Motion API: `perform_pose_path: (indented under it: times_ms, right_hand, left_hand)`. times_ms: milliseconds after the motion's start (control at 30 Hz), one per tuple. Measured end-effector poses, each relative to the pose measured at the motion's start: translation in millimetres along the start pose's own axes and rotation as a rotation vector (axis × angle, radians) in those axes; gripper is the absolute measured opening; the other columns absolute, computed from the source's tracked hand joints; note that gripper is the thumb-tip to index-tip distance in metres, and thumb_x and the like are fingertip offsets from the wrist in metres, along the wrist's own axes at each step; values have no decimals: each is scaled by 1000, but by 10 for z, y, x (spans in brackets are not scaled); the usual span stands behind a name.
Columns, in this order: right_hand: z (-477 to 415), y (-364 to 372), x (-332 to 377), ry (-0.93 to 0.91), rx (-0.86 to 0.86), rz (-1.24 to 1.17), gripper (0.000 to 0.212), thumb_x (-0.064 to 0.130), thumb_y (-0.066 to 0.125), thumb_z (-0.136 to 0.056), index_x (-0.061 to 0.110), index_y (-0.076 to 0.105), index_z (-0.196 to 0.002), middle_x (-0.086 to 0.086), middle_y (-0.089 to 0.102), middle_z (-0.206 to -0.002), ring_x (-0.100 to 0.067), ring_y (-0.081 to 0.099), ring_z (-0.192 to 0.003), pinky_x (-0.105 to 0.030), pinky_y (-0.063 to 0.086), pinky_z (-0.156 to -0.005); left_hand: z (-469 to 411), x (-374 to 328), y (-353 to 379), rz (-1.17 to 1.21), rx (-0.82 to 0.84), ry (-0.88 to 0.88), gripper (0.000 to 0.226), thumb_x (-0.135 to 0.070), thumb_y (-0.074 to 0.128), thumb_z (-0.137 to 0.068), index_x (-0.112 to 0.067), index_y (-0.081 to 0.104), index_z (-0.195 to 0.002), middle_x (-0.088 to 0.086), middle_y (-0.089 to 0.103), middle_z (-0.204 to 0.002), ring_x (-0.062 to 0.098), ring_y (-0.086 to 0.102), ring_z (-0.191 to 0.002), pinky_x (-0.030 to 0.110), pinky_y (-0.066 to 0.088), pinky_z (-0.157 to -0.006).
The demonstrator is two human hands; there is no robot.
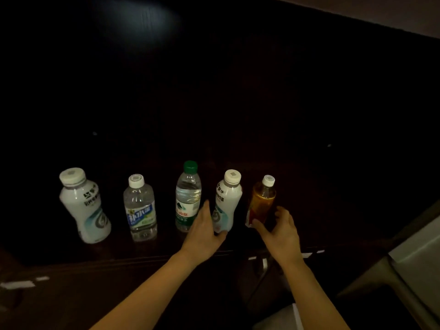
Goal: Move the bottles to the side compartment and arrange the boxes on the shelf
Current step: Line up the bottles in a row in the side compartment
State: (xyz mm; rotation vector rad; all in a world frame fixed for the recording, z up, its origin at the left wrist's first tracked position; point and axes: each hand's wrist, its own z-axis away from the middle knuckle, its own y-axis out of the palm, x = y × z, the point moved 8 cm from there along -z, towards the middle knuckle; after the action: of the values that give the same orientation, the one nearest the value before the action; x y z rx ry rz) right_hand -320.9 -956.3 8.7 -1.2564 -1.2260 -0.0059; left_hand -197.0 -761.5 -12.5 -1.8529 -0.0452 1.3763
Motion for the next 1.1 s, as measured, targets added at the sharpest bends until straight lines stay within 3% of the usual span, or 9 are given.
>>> perform_pose_path:
  times_ms: [167, 367, 567, 733, 900, 1033, 1100]
  right_hand:
    - [-208, 150, -99, -15, 84, -144, 104, 57, 84, -68, 20, 30, -149, -7, 39, -149, -26, 44, -135, -42, 45, -104]
    - [-351, 333, -118, -16, 100, -228, 111, 56, 89, -59, 16, 30, -145, -10, 36, -142, -29, 43, -130, -44, 47, -99]
    - [-441, 358, -148, -27, 1, -143, 103, 63, 85, -59, 12, 35, -134, -13, 46, -132, -32, 54, -118, -50, 55, -88]
    - [-465, 339, -160, -66, -56, -164, 90, 58, 86, -63, 13, 40, -126, -9, 50, -119, -28, 59, -104, -37, 52, -72]
    - [-546, 343, -213, -114, 32, -227, 84, 53, 87, -65, 16, 44, -126, -1, 50, -116, -18, 58, -98, -24, 43, -65]
    - [-630, 382, -316, -129, 180, -314, 81, 46, 88, -68, 22, 44, -131, 5, 57, -120, -11, 59, -106, -27, 51, -84]
    - [-649, 386, -375, -126, 240, -344, 79, 41, 88, -70, 28, 41, -132, 14, 55, -117, -2, 57, -105, -21, 49, -86]
  left_hand:
    - [-139, -53, 95, 128, -29, -82, 101, -12, 78, -81, -11, 12, -158, 7, 47, -149, 19, 47, -136, 19, 35, -102]
    - [-160, -37, 143, 96, -108, -91, 82, -5, 73, -83, -12, 31, -152, 7, 54, -144, 23, 51, -134, 37, 42, -111]
    - [-139, -1, 182, 108, -221, -99, 73, -10, 79, -78, -13, 44, -142, 4, 61, -133, 19, 58, -124, 32, 48, -103]
    - [-108, 0, 230, 77, -336, -125, 69, -17, 82, -76, -15, 49, -136, 3, 58, -126, 17, 54, -120, 25, 43, -99]
    - [-98, -9, 273, 35, -405, -174, 67, -26, 83, -75, -13, 51, -132, 4, 49, -123, 19, 52, -116, 25, 44, -97]
    - [-101, -3, 304, 6, -434, -196, 63, -27, 83, -76, -11, 53, -129, 5, 46, -123, 21, 50, -117, 27, 43, -98]
    - [-102, -2, 307, 17, -450, -206, 61, -28, 83, -76, -11, 53, -126, 4, 45, -123, 20, 51, -115, 29, 45, -99]
